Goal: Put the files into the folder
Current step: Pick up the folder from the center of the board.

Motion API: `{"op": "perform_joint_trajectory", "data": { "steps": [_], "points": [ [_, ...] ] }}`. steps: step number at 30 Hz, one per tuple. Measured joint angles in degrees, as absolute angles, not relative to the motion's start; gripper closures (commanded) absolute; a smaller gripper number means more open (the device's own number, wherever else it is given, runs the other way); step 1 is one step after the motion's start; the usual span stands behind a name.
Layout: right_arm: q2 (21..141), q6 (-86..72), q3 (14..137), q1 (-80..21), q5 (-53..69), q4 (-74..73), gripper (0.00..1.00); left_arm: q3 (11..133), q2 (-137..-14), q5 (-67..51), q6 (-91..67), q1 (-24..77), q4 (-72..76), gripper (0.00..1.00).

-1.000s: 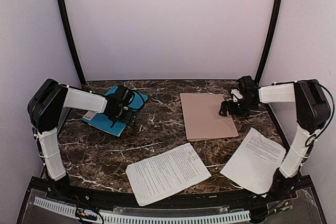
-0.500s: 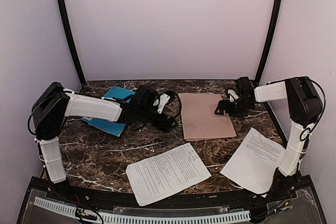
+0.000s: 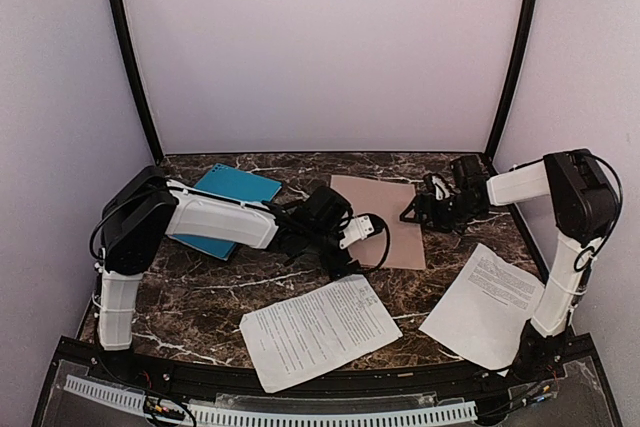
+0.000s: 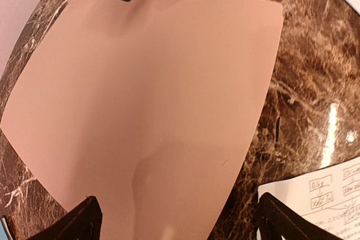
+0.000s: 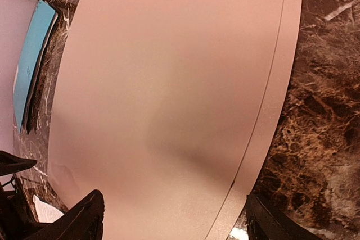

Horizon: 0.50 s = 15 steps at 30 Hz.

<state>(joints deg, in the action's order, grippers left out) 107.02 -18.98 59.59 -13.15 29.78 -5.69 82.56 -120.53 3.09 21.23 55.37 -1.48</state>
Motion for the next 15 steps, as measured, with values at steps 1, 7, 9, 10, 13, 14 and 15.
{"op": "perform_joint_trajectory", "data": {
  "steps": [1, 7, 9, 10, 13, 14, 15],
  "points": [
    [107.02, -19.20, 59.55, -13.26, 30.30, -5.72, 0.16, 82.67, -121.12, 3.86, 22.87, 55.57, -2.00, 0.04],
    [107.22, -20.03, 59.53, -14.37, 32.36, -5.85, 0.17, 84.27, -123.17, 9.41, 30.76, 56.16, -3.62, 0.04],
    [107.35, -20.10, 59.53, -14.61, 32.84, -5.82, 0.17, 84.51, -123.44, 11.44, 32.75, 56.16, -3.55, 0.06],
    [107.39, -20.14, 59.53, -14.63, 33.06, -5.78, 0.17, 84.68, -123.52, 12.36, 33.61, 56.16, -3.53, 0.06],
    [107.59, -20.21, 59.53, -14.63, 33.63, -5.61, 0.17, 84.82, -123.74, 15.00, 35.66, 56.18, -3.18, 0.11],
    [107.66, -20.21, 59.53, -14.63, 33.74, -5.52, 0.17, 84.84, -123.83, 15.97, 36.32, 56.25, -2.98, 0.11],
    [107.74, -20.21, 59.53, -14.66, 33.91, -5.37, 0.17, 84.84, -123.92, 16.84, 37.06, 56.36, -2.72, 0.13]
  ]
}}
